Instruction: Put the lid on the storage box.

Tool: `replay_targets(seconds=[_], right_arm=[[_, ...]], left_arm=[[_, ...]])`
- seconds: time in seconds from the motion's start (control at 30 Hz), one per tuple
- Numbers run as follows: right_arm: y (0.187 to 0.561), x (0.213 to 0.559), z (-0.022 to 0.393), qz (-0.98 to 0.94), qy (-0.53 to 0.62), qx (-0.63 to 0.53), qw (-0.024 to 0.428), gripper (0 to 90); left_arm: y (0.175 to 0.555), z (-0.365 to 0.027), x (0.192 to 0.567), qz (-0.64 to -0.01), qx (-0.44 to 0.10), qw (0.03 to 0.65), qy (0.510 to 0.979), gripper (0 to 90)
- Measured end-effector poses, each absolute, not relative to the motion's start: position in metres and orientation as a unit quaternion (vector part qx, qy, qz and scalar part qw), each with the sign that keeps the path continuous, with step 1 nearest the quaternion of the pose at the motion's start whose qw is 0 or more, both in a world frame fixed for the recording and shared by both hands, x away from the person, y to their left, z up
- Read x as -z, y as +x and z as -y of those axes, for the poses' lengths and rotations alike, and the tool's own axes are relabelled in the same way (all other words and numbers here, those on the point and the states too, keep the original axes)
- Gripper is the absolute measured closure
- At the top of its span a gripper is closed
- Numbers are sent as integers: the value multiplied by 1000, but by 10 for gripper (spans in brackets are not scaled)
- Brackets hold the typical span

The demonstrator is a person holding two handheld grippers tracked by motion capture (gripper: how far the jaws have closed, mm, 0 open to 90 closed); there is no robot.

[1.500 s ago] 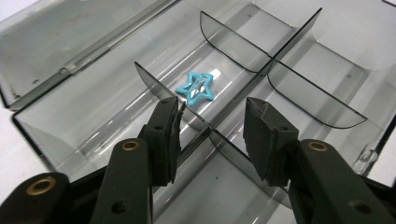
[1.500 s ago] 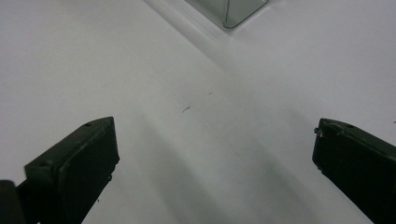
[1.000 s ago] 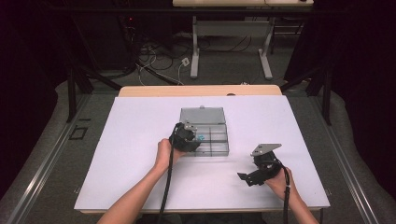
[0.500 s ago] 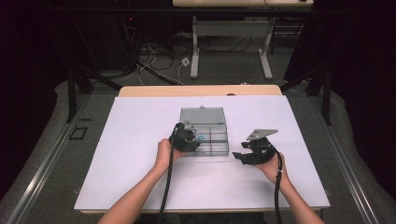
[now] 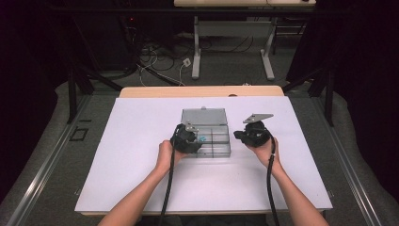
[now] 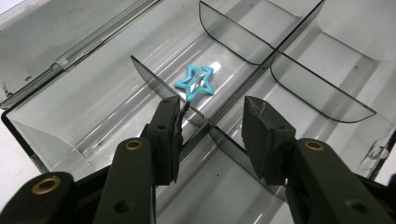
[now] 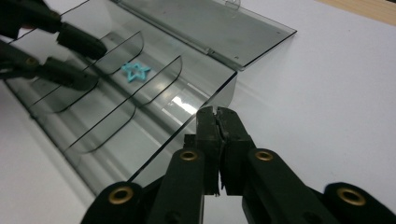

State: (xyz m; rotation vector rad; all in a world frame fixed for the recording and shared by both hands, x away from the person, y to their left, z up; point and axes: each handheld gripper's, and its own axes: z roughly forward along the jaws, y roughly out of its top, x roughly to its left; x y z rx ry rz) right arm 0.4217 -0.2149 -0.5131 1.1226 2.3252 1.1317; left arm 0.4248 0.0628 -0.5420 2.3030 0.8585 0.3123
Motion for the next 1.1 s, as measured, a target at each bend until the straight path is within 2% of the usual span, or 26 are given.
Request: replay_targets(seconds=[0.83, 1.1], right_arm=[[487, 527, 195, -810, 436, -357, 162, 900], [502, 538, 190, -807, 454, -348, 145, 900]], left_arm=[[425, -63, 542, -325, -121, 328, 879, 581], [425, -63, 543, -323, -122, 329, 879, 582]])
